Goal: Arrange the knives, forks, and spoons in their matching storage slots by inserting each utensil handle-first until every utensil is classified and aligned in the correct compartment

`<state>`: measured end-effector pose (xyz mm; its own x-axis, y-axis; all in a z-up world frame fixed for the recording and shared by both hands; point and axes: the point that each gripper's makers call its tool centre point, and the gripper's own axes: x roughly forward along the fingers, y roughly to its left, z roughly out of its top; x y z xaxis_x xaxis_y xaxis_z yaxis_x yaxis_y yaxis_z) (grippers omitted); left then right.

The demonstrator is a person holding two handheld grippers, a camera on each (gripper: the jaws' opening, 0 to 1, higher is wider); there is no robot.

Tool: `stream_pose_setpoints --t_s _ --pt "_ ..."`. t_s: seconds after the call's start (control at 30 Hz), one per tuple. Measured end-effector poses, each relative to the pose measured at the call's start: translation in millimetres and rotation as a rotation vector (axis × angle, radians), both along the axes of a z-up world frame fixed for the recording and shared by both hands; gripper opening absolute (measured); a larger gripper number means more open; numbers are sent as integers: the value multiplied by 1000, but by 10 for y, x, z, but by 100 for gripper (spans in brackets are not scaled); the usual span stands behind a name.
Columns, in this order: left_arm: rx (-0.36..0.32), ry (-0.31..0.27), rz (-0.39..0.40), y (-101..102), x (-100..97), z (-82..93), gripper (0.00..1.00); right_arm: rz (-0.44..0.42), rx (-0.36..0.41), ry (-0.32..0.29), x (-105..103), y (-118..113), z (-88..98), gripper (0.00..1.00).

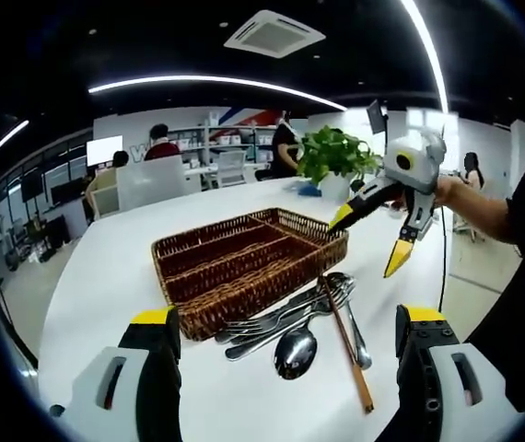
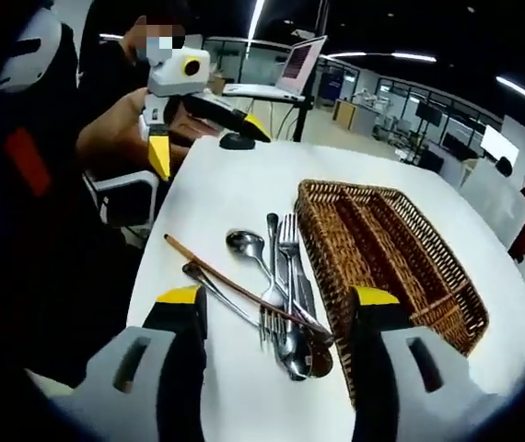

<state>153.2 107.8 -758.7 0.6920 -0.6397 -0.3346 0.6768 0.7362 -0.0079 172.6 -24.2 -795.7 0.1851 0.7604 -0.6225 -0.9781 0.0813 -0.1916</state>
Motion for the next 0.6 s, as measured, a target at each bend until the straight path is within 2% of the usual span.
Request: stream_pose_setpoints --t_s 0.1,0.3,0.33,0.43,0.6 --pt "6 4 2 12 -2 -1 99 40 -26 16 -2 44 -57 54" --pt "9 12 11 26 12 9 99 206 -48 26 -76 207 -101 43" --pt "9 10 11 24 13 16 99 232 -46 51 -107 244 -108 42" --pt "6 4 10 13 7 38 99 291 -55 50 -133 319 -123 39" --pt "11 2 10 21 0 43 99 331 -112 77 -173 411 -228 36"
